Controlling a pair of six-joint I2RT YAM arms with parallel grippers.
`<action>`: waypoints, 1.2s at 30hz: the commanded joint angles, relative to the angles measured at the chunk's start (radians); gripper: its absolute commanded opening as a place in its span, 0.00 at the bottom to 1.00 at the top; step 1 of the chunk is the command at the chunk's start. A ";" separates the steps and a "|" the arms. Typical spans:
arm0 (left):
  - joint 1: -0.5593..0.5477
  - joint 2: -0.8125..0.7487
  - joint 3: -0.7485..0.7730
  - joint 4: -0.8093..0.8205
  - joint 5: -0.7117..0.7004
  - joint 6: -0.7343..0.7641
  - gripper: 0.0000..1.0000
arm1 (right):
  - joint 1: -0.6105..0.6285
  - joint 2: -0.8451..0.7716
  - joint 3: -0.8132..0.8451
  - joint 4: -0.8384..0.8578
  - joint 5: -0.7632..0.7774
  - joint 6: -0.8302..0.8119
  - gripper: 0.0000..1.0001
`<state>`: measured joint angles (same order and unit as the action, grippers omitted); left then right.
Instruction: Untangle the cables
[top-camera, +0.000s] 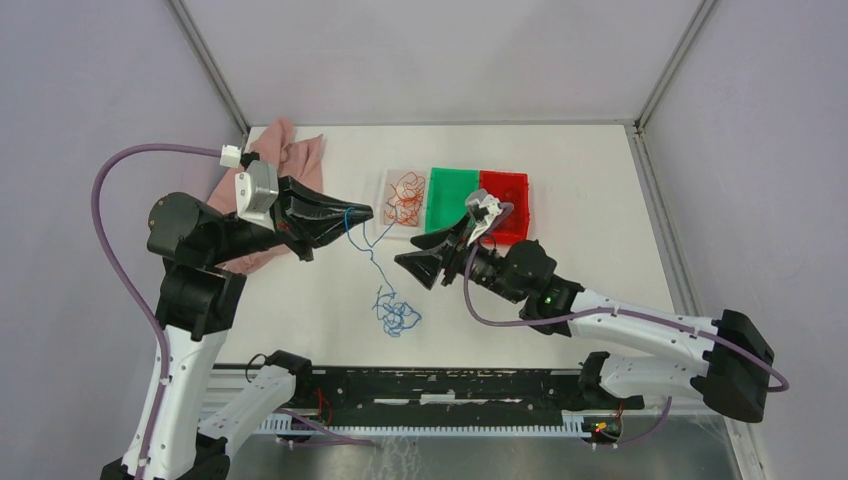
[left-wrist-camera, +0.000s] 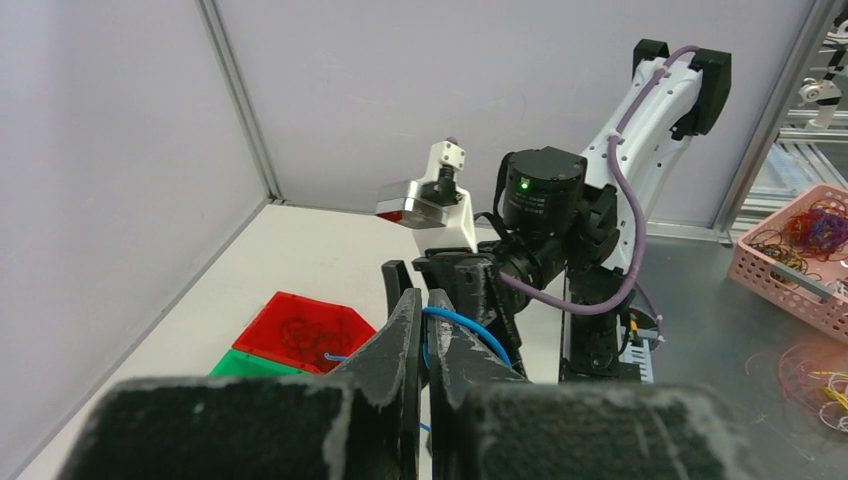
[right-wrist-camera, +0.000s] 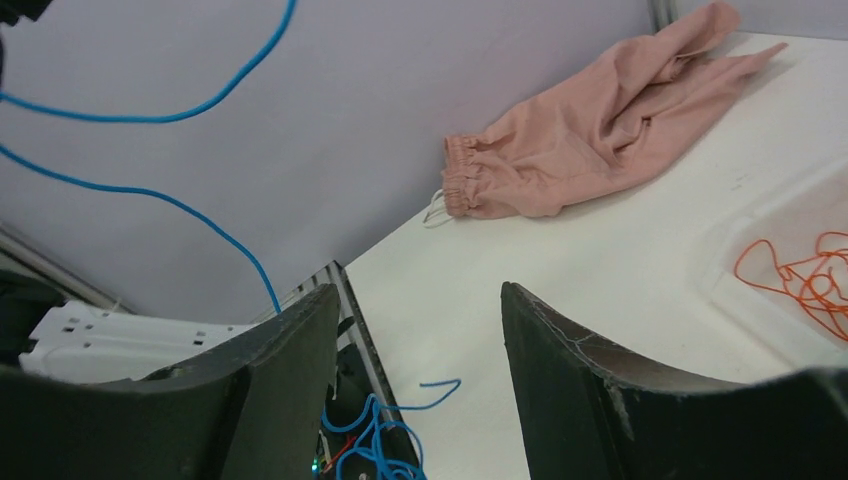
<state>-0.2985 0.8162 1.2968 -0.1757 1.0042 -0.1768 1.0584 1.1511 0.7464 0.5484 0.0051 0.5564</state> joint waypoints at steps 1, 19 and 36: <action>-0.003 -0.001 0.030 0.005 -0.023 0.069 0.04 | -0.001 -0.052 -0.037 0.114 -0.137 0.012 0.68; -0.002 0.012 0.052 0.005 -0.033 0.063 0.04 | 0.018 0.201 0.217 0.263 -0.383 0.055 0.64; -0.003 0.029 0.096 0.013 -0.029 0.059 0.04 | 0.025 0.274 0.188 0.179 -0.224 0.004 0.38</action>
<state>-0.2985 0.8436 1.3514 -0.1852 0.9775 -0.1387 1.0782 1.4410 0.9539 0.7059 -0.2550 0.5701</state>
